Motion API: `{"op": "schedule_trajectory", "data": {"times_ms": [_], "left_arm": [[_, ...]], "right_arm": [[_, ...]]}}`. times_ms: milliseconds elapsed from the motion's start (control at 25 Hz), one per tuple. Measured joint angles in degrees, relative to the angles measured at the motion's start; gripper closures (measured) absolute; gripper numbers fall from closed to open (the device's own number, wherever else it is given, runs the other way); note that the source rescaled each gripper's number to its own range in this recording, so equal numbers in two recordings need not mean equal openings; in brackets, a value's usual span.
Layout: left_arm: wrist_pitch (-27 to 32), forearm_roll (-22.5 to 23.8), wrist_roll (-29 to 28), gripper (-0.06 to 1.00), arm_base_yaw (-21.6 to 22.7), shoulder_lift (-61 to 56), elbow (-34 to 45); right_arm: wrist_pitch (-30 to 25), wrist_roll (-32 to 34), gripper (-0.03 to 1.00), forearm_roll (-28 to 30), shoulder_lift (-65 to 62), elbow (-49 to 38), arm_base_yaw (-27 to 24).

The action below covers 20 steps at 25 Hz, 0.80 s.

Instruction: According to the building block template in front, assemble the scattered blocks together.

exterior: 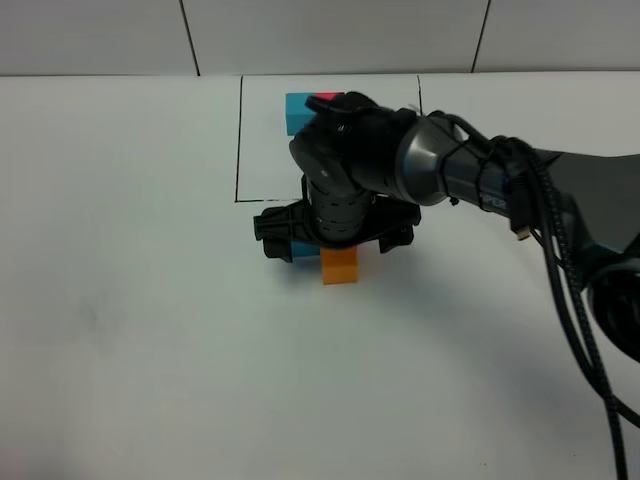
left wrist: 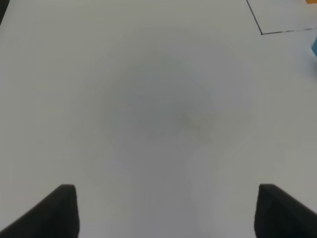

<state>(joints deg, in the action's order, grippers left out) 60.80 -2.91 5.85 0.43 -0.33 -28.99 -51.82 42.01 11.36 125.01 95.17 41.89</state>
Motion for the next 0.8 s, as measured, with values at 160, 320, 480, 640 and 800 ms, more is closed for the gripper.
{"op": "schedule_trajectory", "data": {"times_ms": [160, 320, 480, 640, 800], "left_arm": [[0.0, 0.0, 0.0, 0.28, 0.0, 0.0, 0.0], [0.0, 0.0, 0.0, 0.28, 0.0, 0.0, 0.0], [0.0, 0.0, 0.0, 0.28, 0.0, 0.0, 0.0], [0.0, 0.0, 0.0, 0.28, 0.0, 0.0, 0.0], [0.0, 0.0, 0.0, 0.28, 0.0, 0.0, 0.0]], "right_arm": [[-1.05, -2.81, -0.03, 1.23, -5.02, 0.0, -1.4], [-4.31, -7.43, -0.03, 0.17, -7.34, 0.0, -6.03], [-6.13, -14.62, -0.03, -4.65, -7.89, 0.0, -10.23], [-6.54, -20.59, -0.03, -8.59, -7.89, 0.0, -13.8], [-6.78, -25.21, -0.03, -9.79, -7.89, 0.0, -17.99]]}}
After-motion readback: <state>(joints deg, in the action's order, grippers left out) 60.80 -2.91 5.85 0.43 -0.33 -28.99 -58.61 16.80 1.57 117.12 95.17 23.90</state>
